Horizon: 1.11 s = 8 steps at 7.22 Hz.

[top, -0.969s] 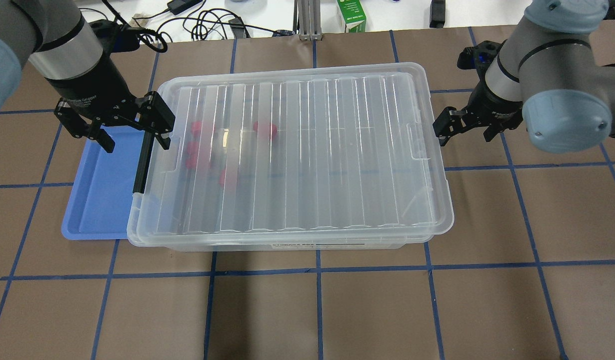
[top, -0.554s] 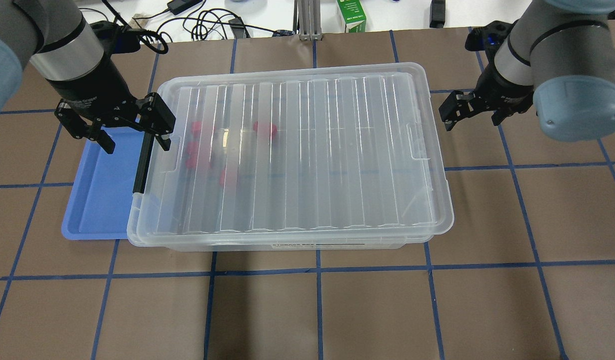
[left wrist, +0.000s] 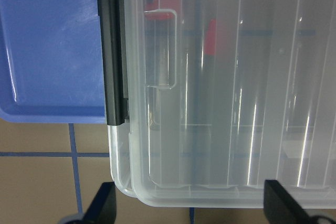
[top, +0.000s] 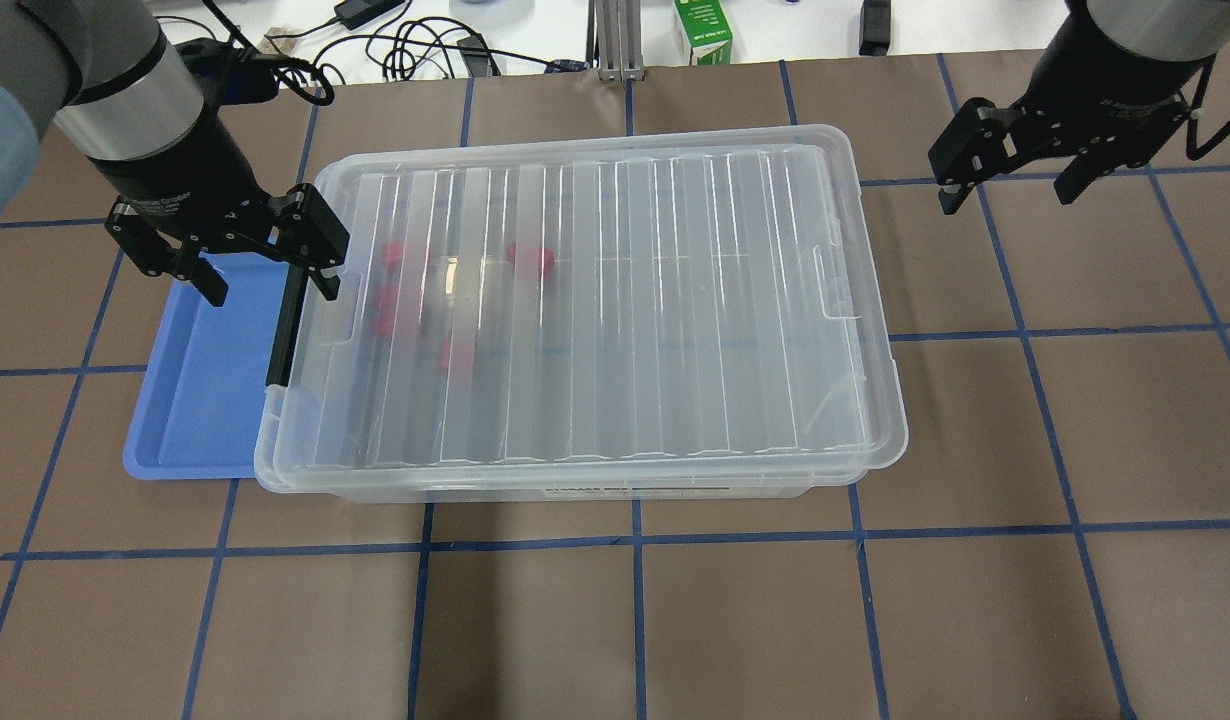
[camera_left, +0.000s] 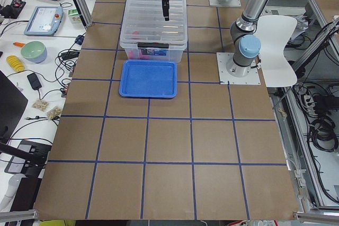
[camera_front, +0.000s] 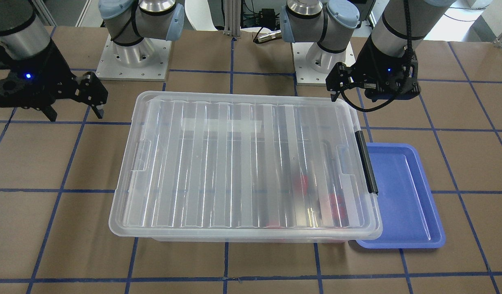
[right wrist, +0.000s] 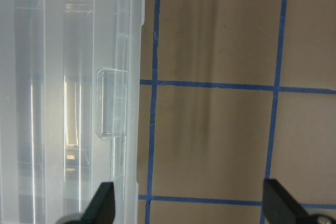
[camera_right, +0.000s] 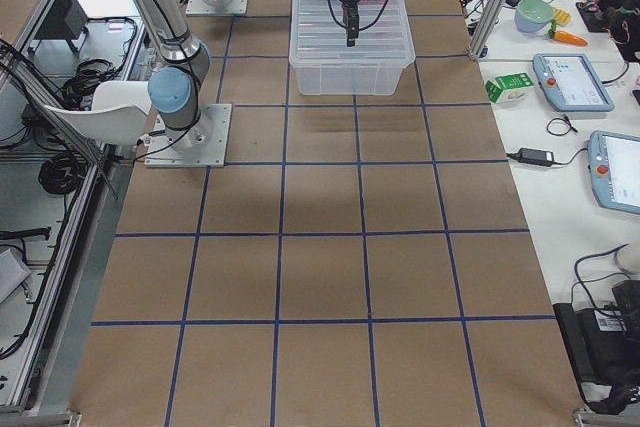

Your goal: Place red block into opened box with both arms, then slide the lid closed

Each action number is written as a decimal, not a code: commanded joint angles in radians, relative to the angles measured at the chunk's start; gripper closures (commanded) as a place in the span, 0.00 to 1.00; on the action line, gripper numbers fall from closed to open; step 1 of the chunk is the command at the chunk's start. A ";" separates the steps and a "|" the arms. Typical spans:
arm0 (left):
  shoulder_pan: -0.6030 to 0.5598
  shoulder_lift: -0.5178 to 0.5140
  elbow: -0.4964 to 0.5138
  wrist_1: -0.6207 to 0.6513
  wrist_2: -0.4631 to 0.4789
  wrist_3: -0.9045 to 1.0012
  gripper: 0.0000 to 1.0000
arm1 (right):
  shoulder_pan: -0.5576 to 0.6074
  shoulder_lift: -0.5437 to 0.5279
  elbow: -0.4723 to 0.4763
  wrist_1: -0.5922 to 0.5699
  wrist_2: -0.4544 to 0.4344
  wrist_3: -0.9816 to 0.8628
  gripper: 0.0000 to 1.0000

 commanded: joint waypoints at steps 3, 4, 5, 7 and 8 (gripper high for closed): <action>0.000 0.000 -0.002 0.001 0.000 -0.002 0.00 | 0.159 0.005 -0.014 0.009 0.000 0.249 0.00; 0.000 0.001 -0.004 -0.005 0.003 -0.001 0.00 | 0.159 0.024 -0.016 0.000 0.000 0.241 0.00; 0.000 0.001 -0.004 -0.005 0.004 0.000 0.00 | 0.159 0.036 -0.016 -0.049 -0.003 0.240 0.00; 0.000 0.001 -0.004 -0.002 -0.002 -0.002 0.00 | 0.158 0.041 -0.022 -0.056 -0.017 0.229 0.00; 0.000 0.001 -0.002 0.000 -0.009 -0.002 0.00 | 0.158 0.039 -0.022 -0.054 -0.020 0.225 0.00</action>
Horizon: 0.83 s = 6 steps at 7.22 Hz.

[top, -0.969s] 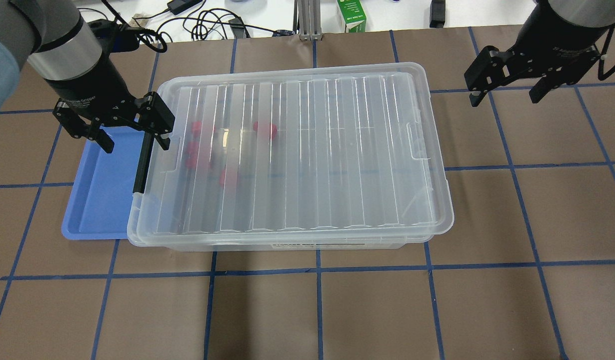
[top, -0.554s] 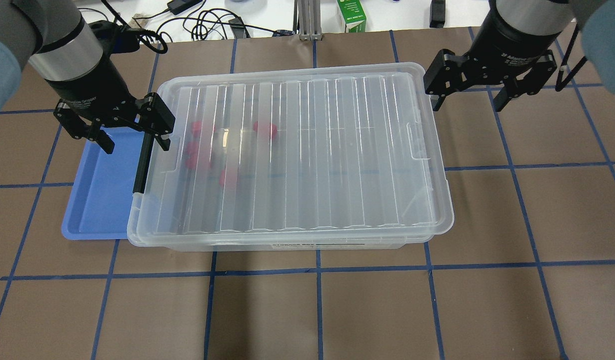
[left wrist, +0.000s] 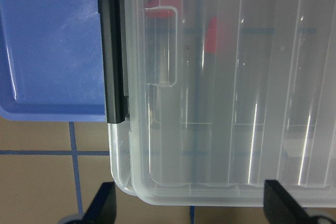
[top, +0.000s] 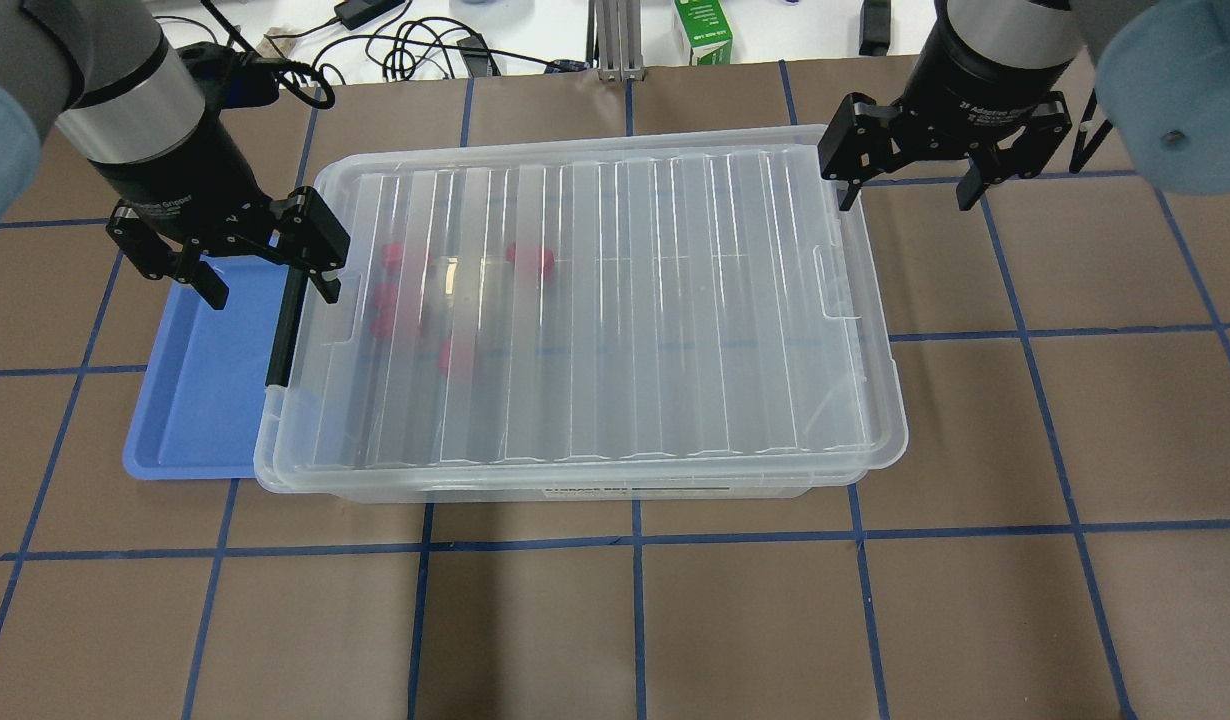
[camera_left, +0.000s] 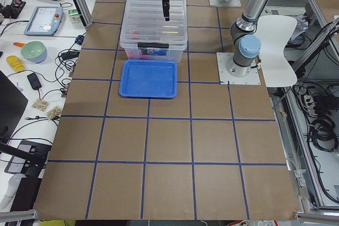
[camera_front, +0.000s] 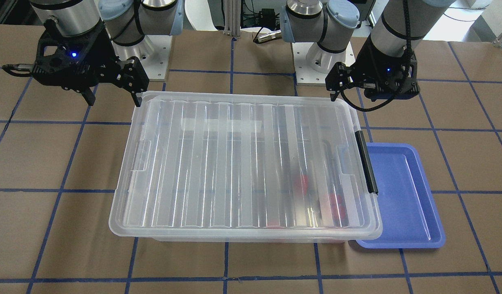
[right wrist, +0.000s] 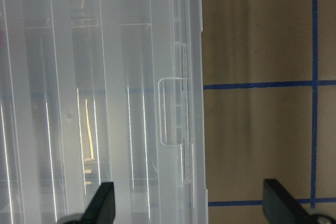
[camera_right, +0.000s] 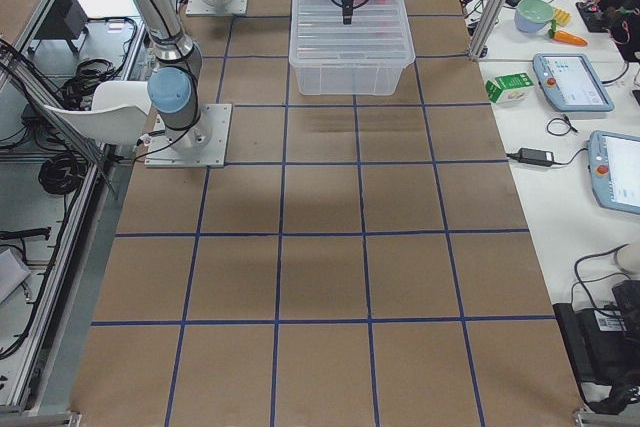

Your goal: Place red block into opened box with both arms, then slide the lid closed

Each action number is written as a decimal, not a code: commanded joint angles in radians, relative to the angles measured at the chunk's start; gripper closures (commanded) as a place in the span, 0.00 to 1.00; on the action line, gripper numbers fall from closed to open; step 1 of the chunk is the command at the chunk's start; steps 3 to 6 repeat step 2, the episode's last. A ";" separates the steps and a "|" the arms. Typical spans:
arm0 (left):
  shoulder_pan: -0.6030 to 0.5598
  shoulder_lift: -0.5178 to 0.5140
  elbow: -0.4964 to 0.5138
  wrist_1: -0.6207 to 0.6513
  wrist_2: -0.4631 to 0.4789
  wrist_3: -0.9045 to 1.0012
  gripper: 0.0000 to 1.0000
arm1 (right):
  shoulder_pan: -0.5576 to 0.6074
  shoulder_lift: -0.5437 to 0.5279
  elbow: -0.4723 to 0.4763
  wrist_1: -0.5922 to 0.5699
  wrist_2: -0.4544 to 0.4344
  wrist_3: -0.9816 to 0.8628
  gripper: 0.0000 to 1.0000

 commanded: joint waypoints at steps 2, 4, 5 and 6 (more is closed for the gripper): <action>0.000 0.002 0.001 0.001 -0.005 0.000 0.00 | 0.000 0.000 -0.001 -0.002 -0.005 -0.006 0.00; 0.000 0.002 0.001 0.001 -0.005 0.000 0.00 | 0.000 0.000 -0.001 -0.002 -0.005 -0.006 0.00; 0.000 0.002 0.001 0.001 -0.005 0.000 0.00 | 0.000 0.000 -0.001 -0.002 -0.005 -0.006 0.00; 0.000 0.002 0.001 0.001 -0.005 0.000 0.00 | 0.000 0.000 -0.001 -0.002 -0.005 -0.006 0.00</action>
